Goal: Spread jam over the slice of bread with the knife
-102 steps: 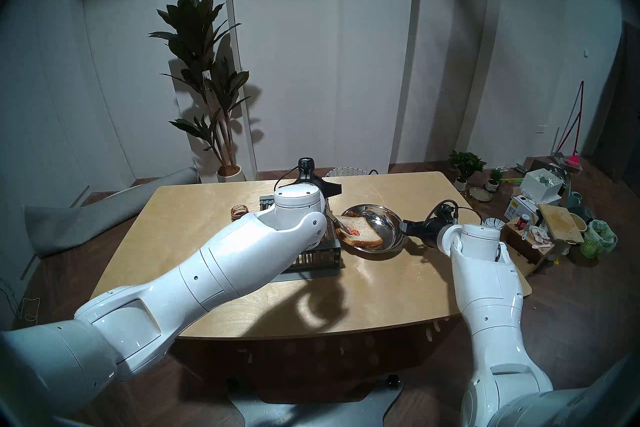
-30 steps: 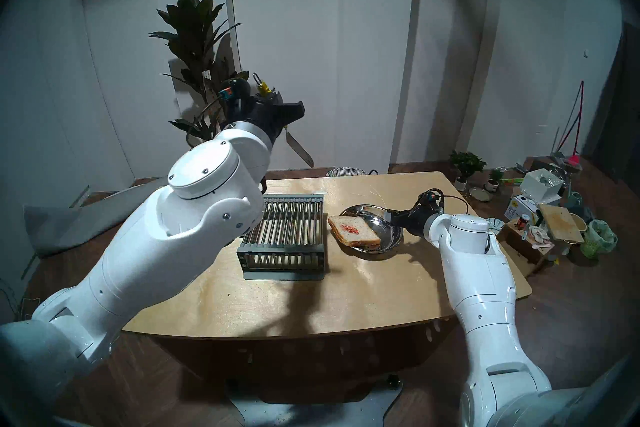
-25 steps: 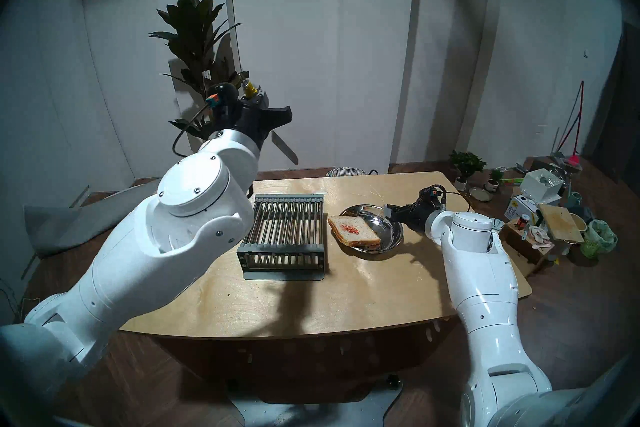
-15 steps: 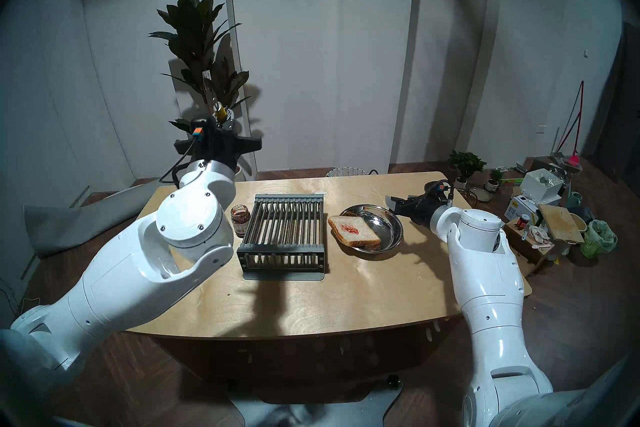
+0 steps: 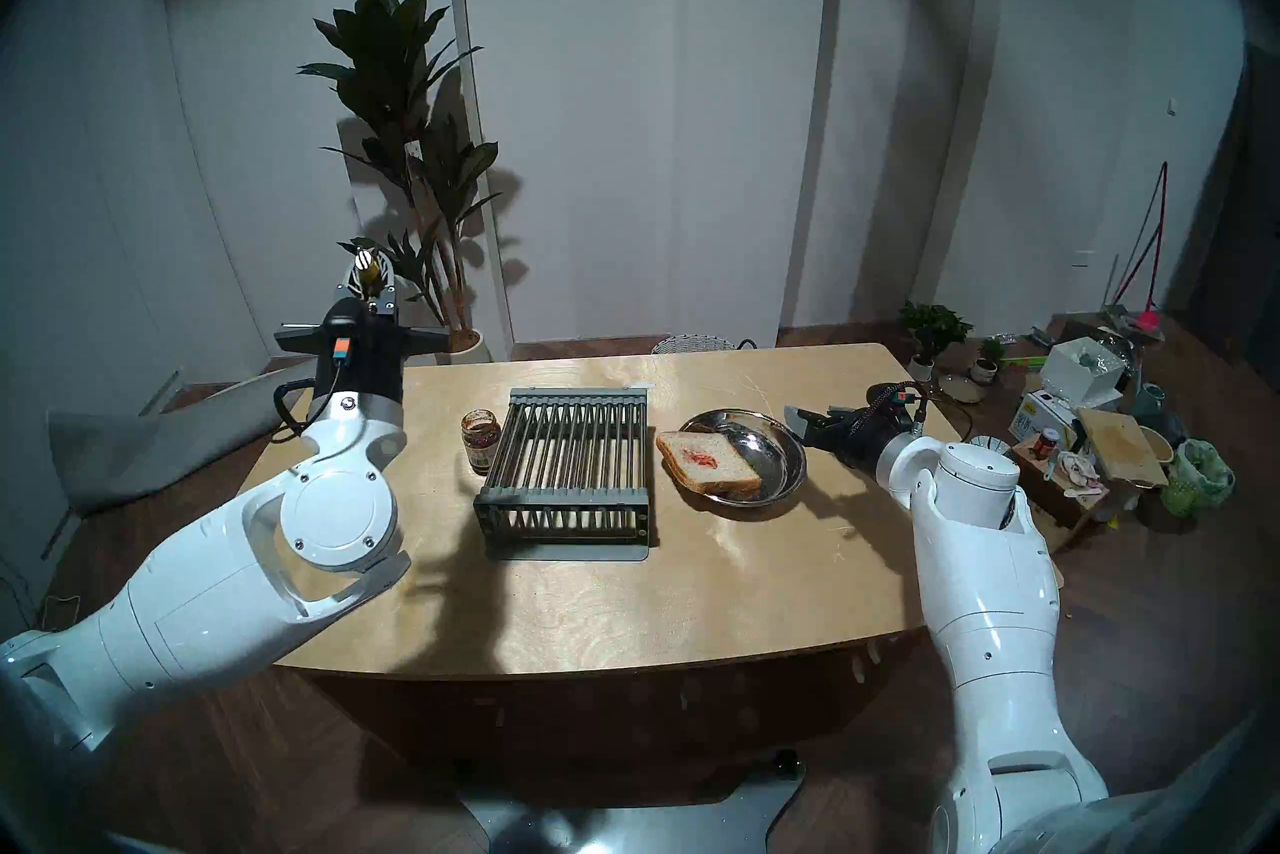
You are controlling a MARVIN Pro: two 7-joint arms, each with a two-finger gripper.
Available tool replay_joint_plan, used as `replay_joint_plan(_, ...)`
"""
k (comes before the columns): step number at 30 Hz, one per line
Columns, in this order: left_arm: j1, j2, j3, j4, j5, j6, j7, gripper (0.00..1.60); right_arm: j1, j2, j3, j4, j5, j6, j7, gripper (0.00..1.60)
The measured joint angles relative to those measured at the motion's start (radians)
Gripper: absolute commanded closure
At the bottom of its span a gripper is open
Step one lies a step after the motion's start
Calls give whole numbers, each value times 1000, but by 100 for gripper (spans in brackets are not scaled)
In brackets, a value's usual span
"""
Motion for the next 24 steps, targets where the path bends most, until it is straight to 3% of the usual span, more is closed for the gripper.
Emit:
replay_joint_plan(11,95,114,-33,55,35,-181,22,160,-3,4,29,7,18,-39,25,0)
replay_joint_plan(24,166,155,-103,41,-122,-407,66,160,-3,2,28,19,16,-69,31,0)
